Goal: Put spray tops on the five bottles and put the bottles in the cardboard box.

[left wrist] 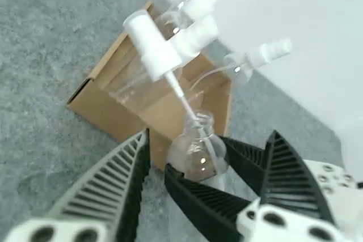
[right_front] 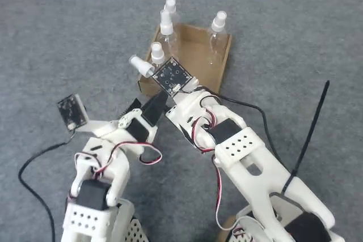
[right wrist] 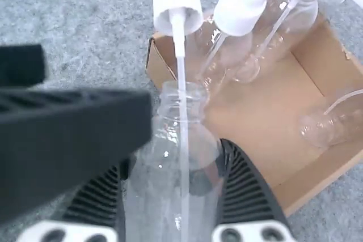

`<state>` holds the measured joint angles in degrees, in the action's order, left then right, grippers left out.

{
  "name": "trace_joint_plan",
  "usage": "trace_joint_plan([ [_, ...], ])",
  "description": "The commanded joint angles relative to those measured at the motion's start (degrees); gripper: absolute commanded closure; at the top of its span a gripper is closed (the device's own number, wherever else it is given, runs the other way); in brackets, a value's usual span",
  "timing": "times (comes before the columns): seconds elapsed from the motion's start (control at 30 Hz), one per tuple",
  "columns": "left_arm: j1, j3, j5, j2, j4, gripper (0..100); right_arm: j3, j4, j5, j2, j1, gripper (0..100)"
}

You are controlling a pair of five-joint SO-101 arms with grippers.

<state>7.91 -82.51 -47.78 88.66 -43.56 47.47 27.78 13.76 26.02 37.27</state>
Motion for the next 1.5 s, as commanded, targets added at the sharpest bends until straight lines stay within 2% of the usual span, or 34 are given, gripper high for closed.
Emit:
trace_joint_plan([
  [0.0,-2.1,-1.7,0.2,9.5,-0.4,70,-0.8,-1.0,-0.8,4.2,-0.7,98.7],
  [0.17,-3.5,-4.7,0.2,16.1,-0.1,70,-0.8,-1.0,-0.8,4.2,-0.7,98.7],
  [0.43,-4.0,-4.7,0.2,15.7,0.0,70,1.6,-0.9,-0.8,9.0,-0.5,98.8],
  [0.67,-12.1,-5.0,-4.3,15.7,5.2,70,4.5,-1.5,-0.6,14.9,-0.7,98.6],
  [0.9,-12.7,-4.8,-6.2,15.7,5.2,70,4.6,-1.1,-0.7,15.5,-0.5,98.7],
  [1.1,-18.4,-5.0,-9.1,15.7,7.8,70,4.7,-0.9,-0.8,18.2,-0.4,98.8],
  [1.2,-20.8,-5.0,-10.4,15.7,8.9,70,6.1,-1.5,-0.8,21.2,-0.6,98.7],
  [1.47,-20.9,-5.0,-10.4,15.7,8.9,70,10.1,-1.5,-0.9,33.5,-0.4,98.6],
])
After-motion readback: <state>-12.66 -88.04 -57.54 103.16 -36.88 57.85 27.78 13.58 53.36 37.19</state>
